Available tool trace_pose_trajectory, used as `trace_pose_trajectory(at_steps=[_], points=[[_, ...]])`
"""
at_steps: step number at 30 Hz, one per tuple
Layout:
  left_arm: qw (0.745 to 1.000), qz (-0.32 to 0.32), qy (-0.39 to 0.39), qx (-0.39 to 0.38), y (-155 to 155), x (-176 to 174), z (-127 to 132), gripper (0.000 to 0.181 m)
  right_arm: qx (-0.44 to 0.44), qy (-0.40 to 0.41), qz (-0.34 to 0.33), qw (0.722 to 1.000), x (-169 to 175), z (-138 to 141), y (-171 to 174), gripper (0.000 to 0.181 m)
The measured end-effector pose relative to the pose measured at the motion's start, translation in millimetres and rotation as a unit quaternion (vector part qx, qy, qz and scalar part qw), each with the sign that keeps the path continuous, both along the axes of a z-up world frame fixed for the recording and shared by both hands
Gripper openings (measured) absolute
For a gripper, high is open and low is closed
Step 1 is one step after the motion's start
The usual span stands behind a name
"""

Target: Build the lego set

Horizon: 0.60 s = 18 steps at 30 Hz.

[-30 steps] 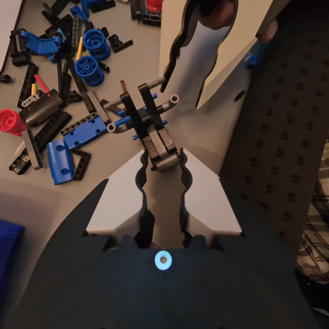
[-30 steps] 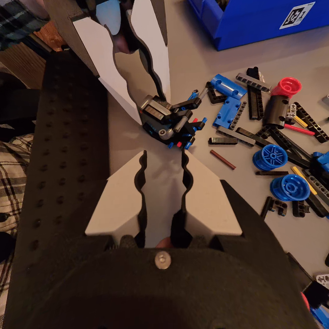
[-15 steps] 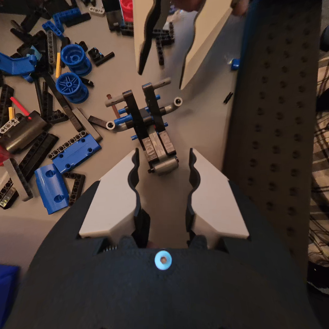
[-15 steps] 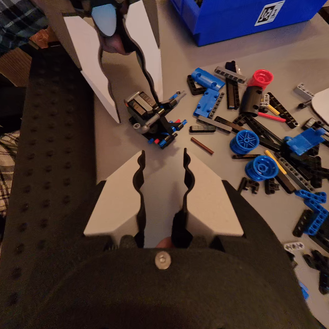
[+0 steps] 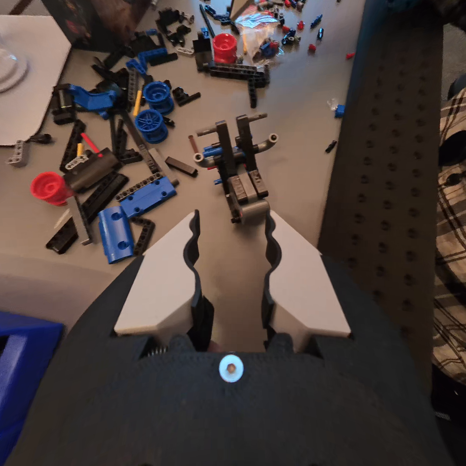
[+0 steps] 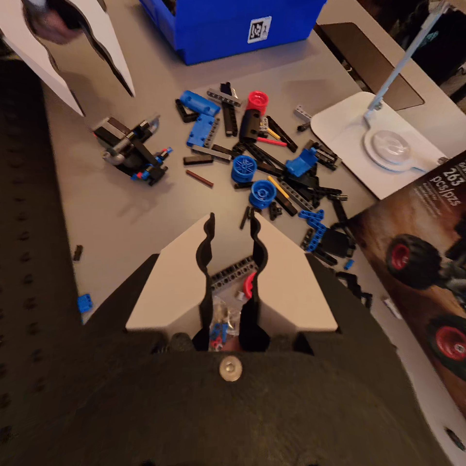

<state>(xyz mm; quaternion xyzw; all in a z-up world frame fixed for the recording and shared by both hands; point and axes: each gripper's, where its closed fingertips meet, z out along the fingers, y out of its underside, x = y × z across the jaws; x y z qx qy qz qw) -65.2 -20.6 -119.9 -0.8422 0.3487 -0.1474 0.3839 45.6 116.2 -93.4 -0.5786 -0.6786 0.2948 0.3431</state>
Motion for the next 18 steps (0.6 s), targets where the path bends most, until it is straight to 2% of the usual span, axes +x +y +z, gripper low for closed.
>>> trace_pose_trajectory(at_steps=[4, 7, 10, 13, 18], points=[[1.0, -0.002, -0.003, 0.003, 2, 2, 3, 0.052, 0.047, -0.04, 0.006, 0.998, -7, -5, 16, 0.026], [1.0, -0.016, 0.01, -0.007, 0, 11, -7, 0.053, 0.096, -0.069, 0.02, 0.993, -20, -8, 34, 0.018], [1.0, -0.015, -0.001, -0.002, 2, 12, -8, 0.054, 0.109, -0.067, 0.041, 0.991, -50, -2, 43, 0.01], [1.0, -0.003, -0.025, 0.003, 6, 9, -6, 0.054, 0.133, -0.096, 0.066, 0.984, -76, -7, 53, 0.011], [0.999, -0.023, -0.038, 0.0, -3, 17, -10, 0.057, 0.115, -0.14, 0.116, 0.977, -94, -21, 60, 0.014]])
